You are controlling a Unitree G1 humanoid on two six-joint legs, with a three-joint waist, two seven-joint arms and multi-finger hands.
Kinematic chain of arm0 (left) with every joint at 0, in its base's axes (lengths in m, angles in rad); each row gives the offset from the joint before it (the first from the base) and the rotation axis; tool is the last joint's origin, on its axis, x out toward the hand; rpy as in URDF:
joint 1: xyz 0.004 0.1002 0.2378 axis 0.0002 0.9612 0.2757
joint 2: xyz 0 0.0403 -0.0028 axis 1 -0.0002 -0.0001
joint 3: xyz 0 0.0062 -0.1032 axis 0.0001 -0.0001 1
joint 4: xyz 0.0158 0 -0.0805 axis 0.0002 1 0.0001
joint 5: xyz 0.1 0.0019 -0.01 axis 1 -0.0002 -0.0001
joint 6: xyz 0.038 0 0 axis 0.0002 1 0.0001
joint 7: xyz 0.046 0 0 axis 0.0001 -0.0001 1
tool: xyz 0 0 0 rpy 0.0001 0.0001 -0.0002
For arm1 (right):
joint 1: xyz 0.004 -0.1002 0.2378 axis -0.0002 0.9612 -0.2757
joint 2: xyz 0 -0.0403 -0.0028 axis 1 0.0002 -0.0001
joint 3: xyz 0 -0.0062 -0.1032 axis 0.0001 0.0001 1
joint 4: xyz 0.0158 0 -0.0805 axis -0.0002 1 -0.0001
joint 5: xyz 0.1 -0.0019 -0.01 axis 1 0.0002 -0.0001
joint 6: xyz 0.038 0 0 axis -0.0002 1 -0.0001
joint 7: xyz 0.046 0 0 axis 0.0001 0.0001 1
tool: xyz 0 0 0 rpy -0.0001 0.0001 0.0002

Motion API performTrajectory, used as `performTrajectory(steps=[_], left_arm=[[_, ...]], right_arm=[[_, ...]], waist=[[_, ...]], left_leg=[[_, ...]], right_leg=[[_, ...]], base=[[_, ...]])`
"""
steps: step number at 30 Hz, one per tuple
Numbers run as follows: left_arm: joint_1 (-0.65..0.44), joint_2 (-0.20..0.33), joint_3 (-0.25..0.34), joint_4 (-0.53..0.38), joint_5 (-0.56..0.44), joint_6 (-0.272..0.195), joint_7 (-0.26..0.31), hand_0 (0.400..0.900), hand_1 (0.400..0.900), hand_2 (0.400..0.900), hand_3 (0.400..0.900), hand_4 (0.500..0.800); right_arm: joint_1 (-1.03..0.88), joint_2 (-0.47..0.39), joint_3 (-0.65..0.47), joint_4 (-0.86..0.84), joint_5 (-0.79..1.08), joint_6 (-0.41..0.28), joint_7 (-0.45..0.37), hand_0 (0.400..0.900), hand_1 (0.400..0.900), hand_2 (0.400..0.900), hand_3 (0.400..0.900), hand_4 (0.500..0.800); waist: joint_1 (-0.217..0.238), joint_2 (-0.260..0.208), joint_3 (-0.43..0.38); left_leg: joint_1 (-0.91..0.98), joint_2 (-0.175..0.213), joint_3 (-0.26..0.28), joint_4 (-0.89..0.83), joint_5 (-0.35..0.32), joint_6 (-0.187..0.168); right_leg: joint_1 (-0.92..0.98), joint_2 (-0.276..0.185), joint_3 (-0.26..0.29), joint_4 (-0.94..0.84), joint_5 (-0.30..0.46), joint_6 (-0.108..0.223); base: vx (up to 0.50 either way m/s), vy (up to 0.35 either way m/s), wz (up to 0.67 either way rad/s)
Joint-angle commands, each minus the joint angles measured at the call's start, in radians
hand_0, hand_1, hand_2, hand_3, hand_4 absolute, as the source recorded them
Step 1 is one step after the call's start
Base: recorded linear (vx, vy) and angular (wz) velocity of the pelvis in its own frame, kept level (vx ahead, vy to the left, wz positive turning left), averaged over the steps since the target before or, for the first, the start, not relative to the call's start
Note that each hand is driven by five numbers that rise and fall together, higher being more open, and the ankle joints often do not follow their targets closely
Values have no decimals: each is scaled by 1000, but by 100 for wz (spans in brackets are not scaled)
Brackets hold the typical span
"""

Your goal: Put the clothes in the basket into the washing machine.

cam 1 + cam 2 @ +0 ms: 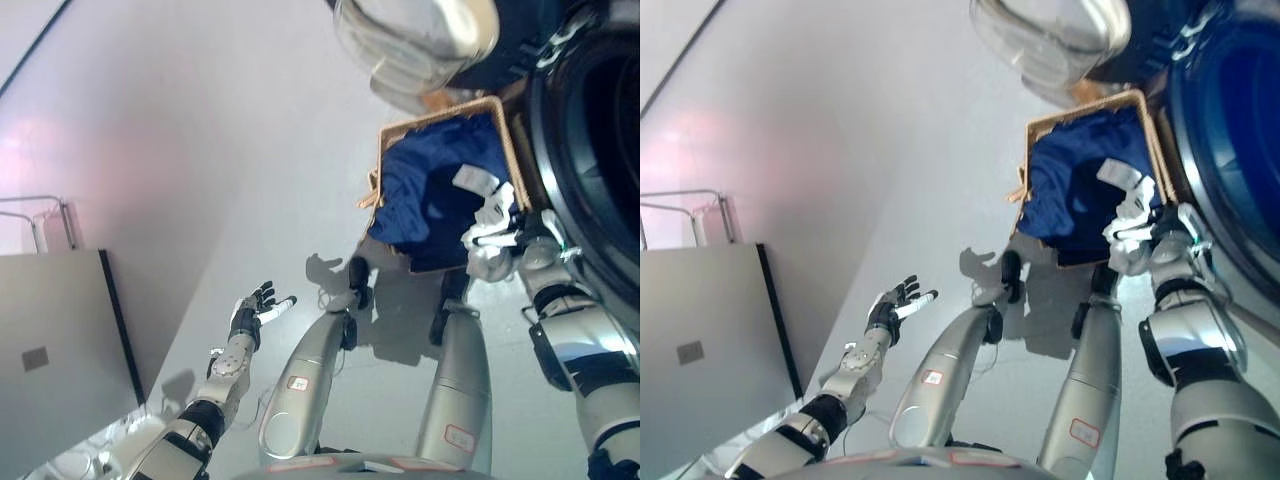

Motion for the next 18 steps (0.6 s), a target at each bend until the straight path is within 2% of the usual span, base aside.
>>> performTrajectory(steps=[1,2,6,9,13,14,18], left_arm=[[46,12,42,45,62,-57,59,900,900,900,900,800],[50,8,43,61,68,-56,62,900,900,900,900,800],[76,-8,51,126,73,-56,58,900,900,900,900,800],[95,-17,61,150,62,-57,46,900,900,900,900,800],[130,-14,77,174,46,-63,28,900,900,900,900,800],[141,-7,80,177,43,-66,22,900,900,900,900,800],[154,15,78,165,36,-70,17,900,900,900,900,800]], right_arm=[[9,-22,-102,-23,369,-133,-63,400,400,400,400,500],[23,5,-160,-39,490,-163,-55,400,400,400,400,500],[62,101,-278,-108,781,-268,-27,400,400,400,400,500],[58,98,-333,-121,878,-300,-9,400,400,400,400,500],[-21,51,-361,-149,941,-341,-18,400,400,400,400,500],[-65,3,-361,-158,945,-346,-18,400,400,400,400,500],[-204,-96,-300,-200,939,-362,-28,400,400,400,400,500]], waist=[[-49,61,-30],[-56,59,-40],[-74,51,-81],[-74,51,-109],[-57,57,-161],[-48,59,-181],[-34,64,-205]], left_leg=[[9,-16,-46,26,-111,8],[38,-12,-44,2,-109,5],[137,4,-37,-78,-99,-5],[174,11,-39,-107,-89,-9],[223,17,-41,-143,-80,-17],[237,19,-45,-148,-84,-19],[249,24,-53,-168,-69,-25]], right_leg=[[193,20,-4,-277,60,59],[226,24,-4,-312,69,62],[336,35,-3,-425,96,65],[384,33,-3,-472,112,64],[441,33,-11,-528,126,65],[459,30,-15,-530,115,67],[458,35,-21,-517,106,61]], base=[[49,10,-21],[62,10,-21],[79,3,-17],[65,-11,-5],[55,-15,-1],[44,-29,6],[38,-29,9]])
